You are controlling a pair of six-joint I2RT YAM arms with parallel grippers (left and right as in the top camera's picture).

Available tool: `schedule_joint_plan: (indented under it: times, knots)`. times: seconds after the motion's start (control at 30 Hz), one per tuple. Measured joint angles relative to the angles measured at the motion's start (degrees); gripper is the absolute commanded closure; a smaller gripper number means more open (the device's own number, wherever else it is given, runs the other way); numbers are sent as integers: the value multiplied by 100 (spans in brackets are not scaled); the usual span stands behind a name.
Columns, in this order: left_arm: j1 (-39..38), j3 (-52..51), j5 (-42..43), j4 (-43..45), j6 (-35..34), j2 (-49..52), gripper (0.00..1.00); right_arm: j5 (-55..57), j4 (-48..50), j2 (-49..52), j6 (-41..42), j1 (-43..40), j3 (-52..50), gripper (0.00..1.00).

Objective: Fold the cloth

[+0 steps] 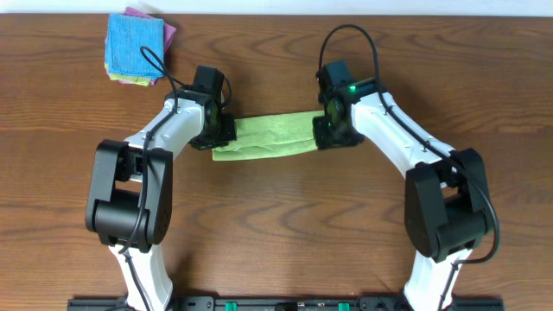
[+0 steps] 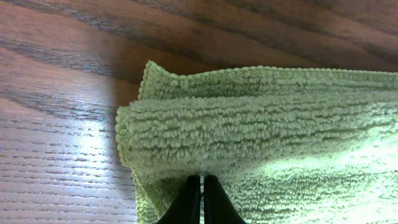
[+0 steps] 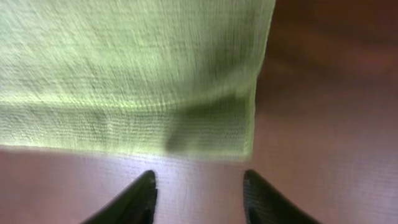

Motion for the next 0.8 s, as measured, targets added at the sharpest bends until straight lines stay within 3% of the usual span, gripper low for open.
schedule_joint_plan:
  times: [0.03, 0.07, 0.1, 0.3, 0.53, 0.8]
  knots:
    - [-2, 0, 0, 2, 0, 0, 94, -20, -118, 0, 0, 4, 0, 66]
    - [-2, 0, -2, 4, 0, 0, 94, -61, -223, 0, -9, 11, 0, 90]
    - [-4, 0, -4, 7, -2, 0, 94, -74, -240, 0, -35, 20, 0, 99]
    - [-4, -2, -9, 13, 0, 0, 94, -107, -138, -26, 4, 42, 33, 98]
    - [-4, -2, -9, 15, -2, 0, 94, -22, 1001, -166, 0, 42, 225, 99]
    - [-4, -7, -9, 37, 0, 0, 94, 101, 1213, 199, 0, 42, 225, 99]
